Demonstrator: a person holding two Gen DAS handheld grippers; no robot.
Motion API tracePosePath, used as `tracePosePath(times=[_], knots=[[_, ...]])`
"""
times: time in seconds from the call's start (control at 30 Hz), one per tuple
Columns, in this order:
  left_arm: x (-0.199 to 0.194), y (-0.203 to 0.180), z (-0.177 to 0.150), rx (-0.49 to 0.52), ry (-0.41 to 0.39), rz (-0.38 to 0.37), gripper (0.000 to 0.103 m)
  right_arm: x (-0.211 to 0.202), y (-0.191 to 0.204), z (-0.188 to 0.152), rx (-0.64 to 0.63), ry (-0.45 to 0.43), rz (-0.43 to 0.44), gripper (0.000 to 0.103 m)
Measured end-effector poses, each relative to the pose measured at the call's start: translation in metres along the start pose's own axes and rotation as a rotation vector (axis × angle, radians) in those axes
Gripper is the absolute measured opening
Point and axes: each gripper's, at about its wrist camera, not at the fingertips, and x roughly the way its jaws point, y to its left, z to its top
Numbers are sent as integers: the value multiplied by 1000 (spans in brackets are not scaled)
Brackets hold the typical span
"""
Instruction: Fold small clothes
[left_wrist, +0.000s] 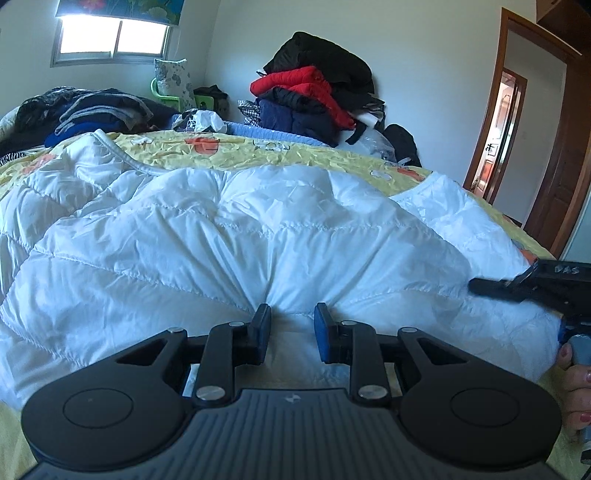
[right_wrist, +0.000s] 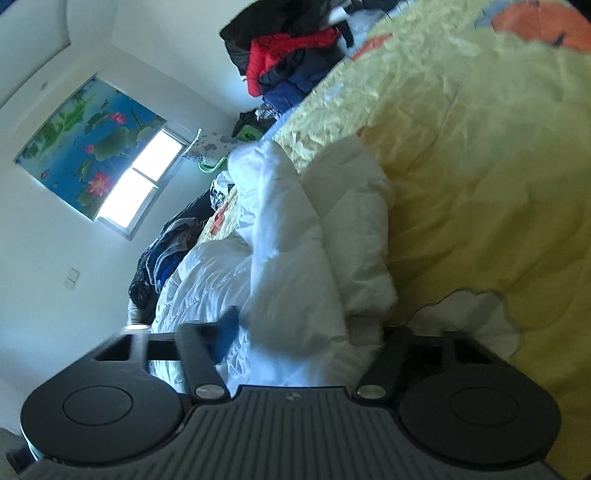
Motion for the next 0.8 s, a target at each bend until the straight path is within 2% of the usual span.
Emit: tracePosePath(times=[0.1,0.17,0.23,0.4,0.57,0.7,0.8], knots=[[0,-1,0,2,3,2,25,-4,1,-3,32,-18,44,25],[-2,-2,-1,-1,6,3,25,-12,-1,-1,86,-37,80,21],[-4,-2,-1,-5,10,-7,25,-22,-2,3,142,-47,126,18],[-13,-5,-4,2,15,-51,25,-52,4,8,166,-59,179,17],[-33,-13,-7,23,11,-135,25,-86,-7,17,210,-103,172,17],[-54,-14,-10,52,-9,-149,26,-117,-18,29,217,-159,118,17],[-68,-3,-9,50,-33,-115,26,-138,-25,42,223,-187,69,17]])
